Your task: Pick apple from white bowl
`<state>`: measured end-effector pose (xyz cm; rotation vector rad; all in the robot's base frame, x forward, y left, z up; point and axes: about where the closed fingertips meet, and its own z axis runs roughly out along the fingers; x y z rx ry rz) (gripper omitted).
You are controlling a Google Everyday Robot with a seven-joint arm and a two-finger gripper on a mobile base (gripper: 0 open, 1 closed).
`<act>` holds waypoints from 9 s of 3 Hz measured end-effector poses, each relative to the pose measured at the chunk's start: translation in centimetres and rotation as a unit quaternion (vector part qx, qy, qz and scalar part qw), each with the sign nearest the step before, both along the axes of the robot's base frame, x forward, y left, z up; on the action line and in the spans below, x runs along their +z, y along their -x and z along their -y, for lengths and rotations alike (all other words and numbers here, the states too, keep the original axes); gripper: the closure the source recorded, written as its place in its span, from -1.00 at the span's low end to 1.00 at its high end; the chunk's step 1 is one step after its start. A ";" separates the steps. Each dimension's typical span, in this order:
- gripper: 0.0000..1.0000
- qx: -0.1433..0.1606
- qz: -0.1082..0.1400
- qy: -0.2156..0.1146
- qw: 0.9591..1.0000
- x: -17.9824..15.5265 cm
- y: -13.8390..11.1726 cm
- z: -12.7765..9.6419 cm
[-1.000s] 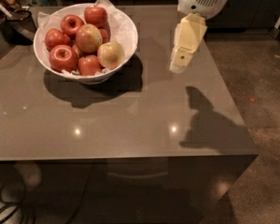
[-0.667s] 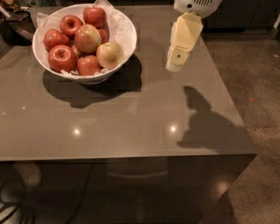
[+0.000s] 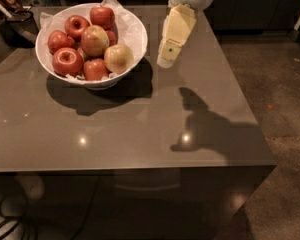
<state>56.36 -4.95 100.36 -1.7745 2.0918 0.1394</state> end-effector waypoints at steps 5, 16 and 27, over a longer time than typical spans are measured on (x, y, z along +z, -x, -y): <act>-0.66 -0.008 0.024 -0.037 0.999 0.7 -6.3 -8.2; -0.52 -0.028 -0.124 -0.047 0.991 -9.7 -8.4 -12.3; 1.00 0.125 -0.037 -0.167 0.977 3.7 -2.9 -12.4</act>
Offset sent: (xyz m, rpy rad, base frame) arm 0.0134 0.0363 0.0138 0.0372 -0.0021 0.0397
